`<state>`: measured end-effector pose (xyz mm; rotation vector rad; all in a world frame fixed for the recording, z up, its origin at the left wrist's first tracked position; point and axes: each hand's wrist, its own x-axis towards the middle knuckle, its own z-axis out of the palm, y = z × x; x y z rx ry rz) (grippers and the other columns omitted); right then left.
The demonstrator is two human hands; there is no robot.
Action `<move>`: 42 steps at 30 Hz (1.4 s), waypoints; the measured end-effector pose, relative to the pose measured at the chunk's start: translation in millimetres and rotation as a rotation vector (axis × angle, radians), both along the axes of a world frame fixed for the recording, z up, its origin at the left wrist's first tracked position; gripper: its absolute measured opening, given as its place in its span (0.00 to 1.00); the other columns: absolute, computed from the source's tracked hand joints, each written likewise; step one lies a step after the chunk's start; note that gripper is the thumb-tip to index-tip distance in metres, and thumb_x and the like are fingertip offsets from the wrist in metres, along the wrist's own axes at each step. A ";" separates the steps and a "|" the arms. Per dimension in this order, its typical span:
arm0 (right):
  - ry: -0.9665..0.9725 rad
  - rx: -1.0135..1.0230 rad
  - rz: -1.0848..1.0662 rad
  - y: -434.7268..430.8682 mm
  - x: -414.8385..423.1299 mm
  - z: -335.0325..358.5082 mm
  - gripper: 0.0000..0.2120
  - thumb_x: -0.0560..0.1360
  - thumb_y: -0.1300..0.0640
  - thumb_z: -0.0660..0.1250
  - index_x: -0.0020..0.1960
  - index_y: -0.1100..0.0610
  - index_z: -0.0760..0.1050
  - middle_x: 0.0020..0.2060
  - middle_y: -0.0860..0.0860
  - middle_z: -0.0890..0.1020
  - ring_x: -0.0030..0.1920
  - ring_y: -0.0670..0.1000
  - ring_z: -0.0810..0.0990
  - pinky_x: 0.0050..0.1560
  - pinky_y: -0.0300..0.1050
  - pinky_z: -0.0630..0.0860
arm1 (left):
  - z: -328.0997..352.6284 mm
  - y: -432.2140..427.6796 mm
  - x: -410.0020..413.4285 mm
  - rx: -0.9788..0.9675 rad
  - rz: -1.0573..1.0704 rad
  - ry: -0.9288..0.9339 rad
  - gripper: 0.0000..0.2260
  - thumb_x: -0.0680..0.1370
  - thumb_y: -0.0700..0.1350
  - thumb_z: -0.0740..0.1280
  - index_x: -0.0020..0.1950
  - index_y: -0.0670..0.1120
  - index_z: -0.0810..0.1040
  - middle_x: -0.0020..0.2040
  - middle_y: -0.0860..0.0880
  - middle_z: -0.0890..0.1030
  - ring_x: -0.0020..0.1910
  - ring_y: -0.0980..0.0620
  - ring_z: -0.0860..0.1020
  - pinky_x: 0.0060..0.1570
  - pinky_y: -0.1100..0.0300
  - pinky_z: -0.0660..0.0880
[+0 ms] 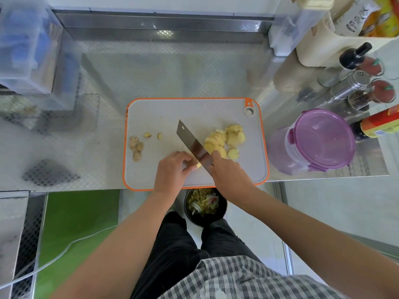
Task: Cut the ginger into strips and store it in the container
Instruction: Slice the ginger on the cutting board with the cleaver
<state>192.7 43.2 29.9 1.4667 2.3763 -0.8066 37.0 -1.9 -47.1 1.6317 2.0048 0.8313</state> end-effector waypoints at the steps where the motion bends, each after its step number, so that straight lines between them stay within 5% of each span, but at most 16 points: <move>1: -0.006 0.013 0.017 -2.2 1.0 0.3 0.07 0.80 0.64 0.54 0.50 0.55 0.57 0.32 0.50 0.66 0.33 0.56 0.69 0.31 0.48 0.63 | -0.3 -0.1 0.1 -0.002 0.002 0.003 0.11 0.64 0.42 0.80 0.41 0.42 0.81 0.40 0.48 0.83 0.36 0.48 0.81 0.37 0.57 0.78; 8: -0.046 0.044 0.016 -6.3 -0.9 1.5 0.07 0.80 0.65 0.54 0.56 0.56 0.60 0.31 0.48 0.65 0.29 0.49 0.63 0.28 0.45 0.59 | -3.6 0.3 -0.8 -0.016 -0.005 0.028 0.10 0.64 0.42 0.80 0.40 0.40 0.82 0.39 0.46 0.83 0.35 0.45 0.81 0.35 0.53 0.79; 16: -0.037 -0.008 -0.042 -2.4 -13.2 1.3 0.10 0.75 0.70 0.54 0.50 0.56 0.59 0.31 0.50 0.67 0.29 0.49 0.65 0.26 0.43 0.56 | -1.5 1.0 1.9 -0.004 -0.017 0.030 0.08 0.64 0.39 0.79 0.39 0.39 0.83 0.38 0.45 0.82 0.32 0.46 0.79 0.34 0.61 0.72; 20: -0.020 -0.022 -0.034 0.6 -22.4 1.1 0.13 0.74 0.72 0.54 0.50 0.56 0.58 0.31 0.50 0.66 0.29 0.48 0.64 0.26 0.42 0.56 | -2.2 1.2 0.9 -0.026 -0.007 0.026 0.09 0.64 0.39 0.79 0.39 0.39 0.82 0.37 0.45 0.81 0.32 0.45 0.79 0.33 0.58 0.75; 28: -0.074 -0.045 -0.072 -10.6 -11.4 -6.2 0.12 0.75 0.71 0.54 0.52 0.56 0.59 0.31 0.50 0.67 0.30 0.49 0.66 0.32 0.46 0.65 | -1.2 1.7 -0.1 -0.011 -0.028 0.060 0.08 0.63 0.38 0.80 0.38 0.41 0.83 0.36 0.47 0.81 0.31 0.48 0.79 0.33 0.66 0.67; 34: -0.028 -0.021 -0.067 1.3 -33.8 -21.8 0.12 0.75 0.72 0.54 0.48 0.57 0.59 0.32 0.49 0.66 0.31 0.51 0.67 0.33 0.46 0.65 | -0.4 2.3 0.2 0.003 -0.048 0.002 0.06 0.65 0.37 0.78 0.40 0.40 0.83 0.38 0.47 0.81 0.34 0.48 0.80 0.36 0.65 0.72; 39: -0.004 -0.042 -0.054 11.2 -29.5 -31.1 0.04 0.80 0.63 0.56 0.53 0.58 0.61 0.33 0.48 0.66 0.36 0.56 0.72 0.35 0.49 0.67 | -0.9 1.9 -0.9 0.011 -0.050 -0.007 0.05 0.67 0.39 0.77 0.40 0.41 0.83 0.39 0.47 0.81 0.35 0.49 0.79 0.36 0.66 0.71; 42: 0.025 -0.047 -0.072 17.6 -23.2 -29.4 0.08 0.83 0.55 0.53 0.56 0.60 0.62 0.35 0.51 0.70 0.35 0.56 0.71 0.34 0.49 0.66 | -2.7 1.6 -1.2 0.014 -0.035 -0.004 0.07 0.65 0.40 0.79 0.38 0.41 0.82 0.38 0.47 0.81 0.35 0.49 0.80 0.35 0.61 0.75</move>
